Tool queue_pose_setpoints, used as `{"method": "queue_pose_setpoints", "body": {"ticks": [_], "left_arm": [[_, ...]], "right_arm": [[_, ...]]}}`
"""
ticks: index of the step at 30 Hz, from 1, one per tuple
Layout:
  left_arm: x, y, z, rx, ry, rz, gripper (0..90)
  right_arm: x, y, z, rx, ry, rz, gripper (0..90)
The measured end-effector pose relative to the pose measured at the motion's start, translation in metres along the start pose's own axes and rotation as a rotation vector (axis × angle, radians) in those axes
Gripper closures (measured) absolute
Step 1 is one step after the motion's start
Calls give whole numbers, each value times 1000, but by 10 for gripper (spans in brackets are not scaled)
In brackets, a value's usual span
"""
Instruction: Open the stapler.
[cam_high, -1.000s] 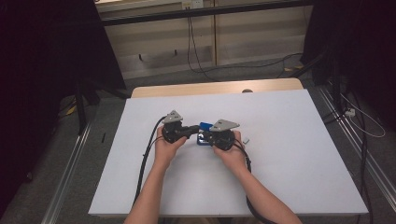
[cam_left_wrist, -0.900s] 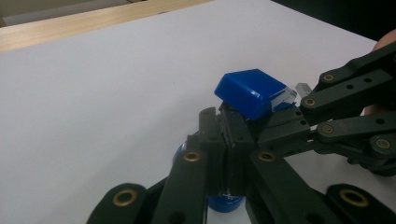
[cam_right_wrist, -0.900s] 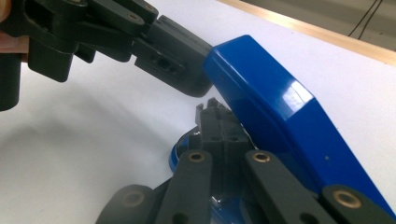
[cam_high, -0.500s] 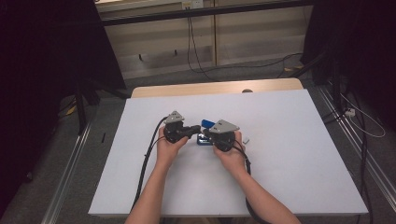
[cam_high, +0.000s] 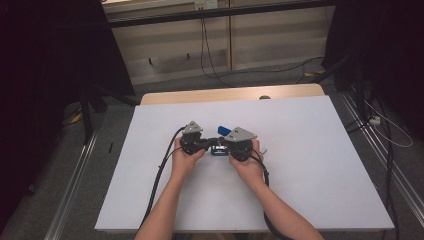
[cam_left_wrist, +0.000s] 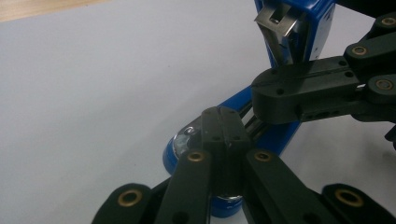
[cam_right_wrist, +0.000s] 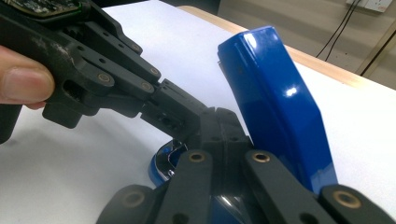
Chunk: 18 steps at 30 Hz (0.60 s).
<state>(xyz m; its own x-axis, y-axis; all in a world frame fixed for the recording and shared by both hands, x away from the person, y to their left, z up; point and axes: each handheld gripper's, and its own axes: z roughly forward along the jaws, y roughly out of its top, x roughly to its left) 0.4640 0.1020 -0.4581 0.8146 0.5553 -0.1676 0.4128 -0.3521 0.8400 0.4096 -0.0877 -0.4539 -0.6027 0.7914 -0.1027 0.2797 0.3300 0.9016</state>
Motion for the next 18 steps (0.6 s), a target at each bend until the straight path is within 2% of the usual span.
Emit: {"method": "queue_pose_setpoints", "body": {"ticks": [4, 6, 10, 13, 15, 18], "left_arm": [[0, -1, 0, -7, -2, 7, 900], [0, 0, 0, -3, 3, 20, 900], [-1, 0, 0, -4, 9, 37, 900], [-3, 1, 0, 1, 20, 47, 900], [-3, 0, 0, 0, 22, 52, 900], [-3, 0, 0, -4, 16, 39, 900]], "right_arm": [[-2, 2, -1, 6, 3, -2, 900], [-2, 3, -2, 13, -8, -13, 900], [-4, 5, -5, 8, -27, -2, 900], [-6, 7, -9, 17, -57, -32, 900], [-9, 9, -13, 18, -64, -18, 900], [-12, 10, -18, 25, -81, -8, 900]]}}
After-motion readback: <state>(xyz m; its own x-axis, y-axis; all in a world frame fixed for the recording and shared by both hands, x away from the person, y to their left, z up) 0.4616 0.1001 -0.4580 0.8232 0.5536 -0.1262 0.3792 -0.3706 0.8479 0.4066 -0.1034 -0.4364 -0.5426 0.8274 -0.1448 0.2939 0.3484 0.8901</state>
